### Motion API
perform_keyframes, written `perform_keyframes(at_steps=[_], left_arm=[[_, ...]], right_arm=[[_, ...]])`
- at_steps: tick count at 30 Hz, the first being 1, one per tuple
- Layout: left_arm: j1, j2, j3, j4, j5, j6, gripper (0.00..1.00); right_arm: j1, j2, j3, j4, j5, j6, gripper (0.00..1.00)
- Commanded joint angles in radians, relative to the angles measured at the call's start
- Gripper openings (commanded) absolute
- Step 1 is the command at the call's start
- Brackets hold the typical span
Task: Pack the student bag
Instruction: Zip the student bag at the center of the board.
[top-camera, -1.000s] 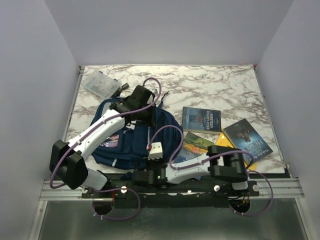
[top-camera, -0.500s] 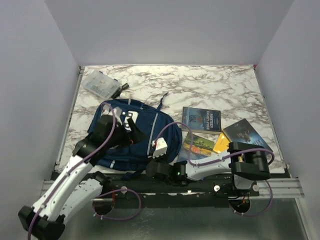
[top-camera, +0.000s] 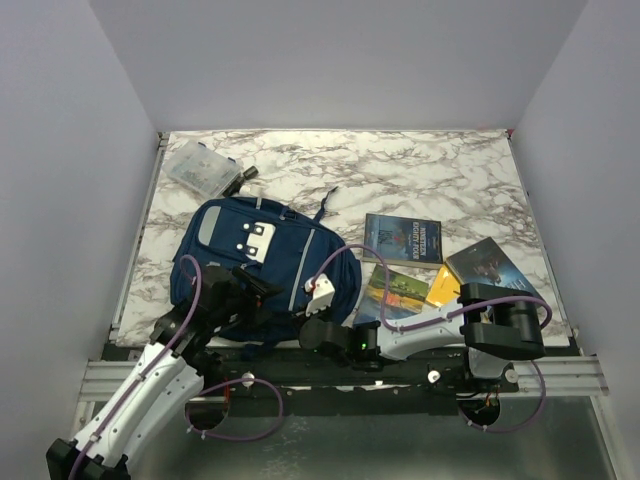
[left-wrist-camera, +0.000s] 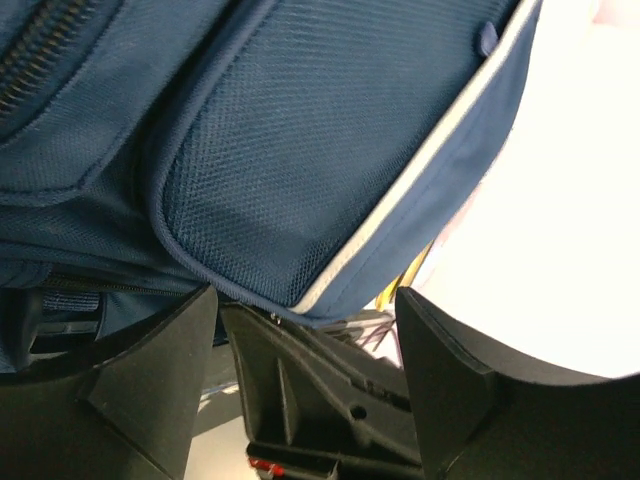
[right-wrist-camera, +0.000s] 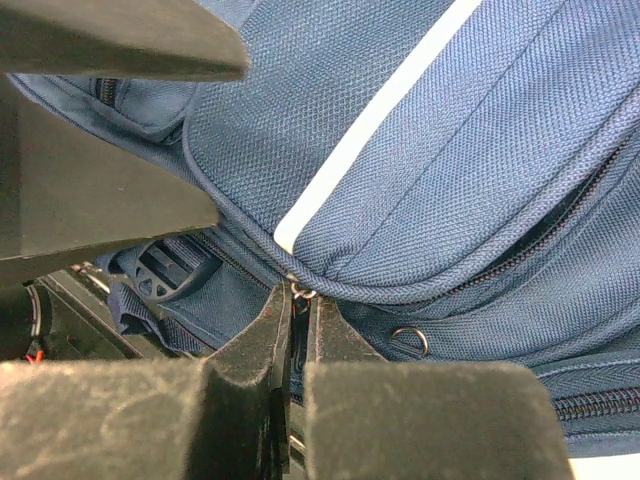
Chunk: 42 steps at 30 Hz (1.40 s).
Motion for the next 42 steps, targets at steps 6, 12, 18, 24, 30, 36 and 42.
perform_keyframes(at_steps=[6, 12, 18, 24, 30, 36, 42], left_arm=[[0.005, 0.106, -0.067, 0.036, 0.043, -0.216, 0.59], [0.008, 0.104, -0.069, 0.065, -0.120, -0.155, 0.32], [0.017, 0.078, -0.042, 0.120, -0.228, -0.007, 0.09], [0.035, 0.007, -0.024, 0.055, -0.363, 0.068, 0.00], [0.053, -0.010, 0.048, -0.067, -0.487, 0.192, 0.00], [0.061, -0.051, 0.048, -0.124, -0.514, 0.206, 0.00], [0.065, -0.019, 0.053, -0.129, -0.471, 0.252, 0.00]], right_arm=[[0.000, -0.034, 0.011, 0.075, -0.038, -0.069, 0.00], [0.000, -0.019, 0.049, -0.030, -0.036, -0.067, 0.00], [0.000, -0.061, 0.038, -0.153, -0.141, -0.068, 0.00], [0.000, -0.090, 0.050, -0.364, -0.111, -0.037, 0.00], [-0.031, -0.164, 0.056, -0.555, -0.105, -0.118, 0.00], [-0.181, -0.242, 0.021, -0.602, -0.168, -0.292, 0.00], [-0.250, -0.267, 0.000, -0.545, -0.120, -0.600, 0.00]])
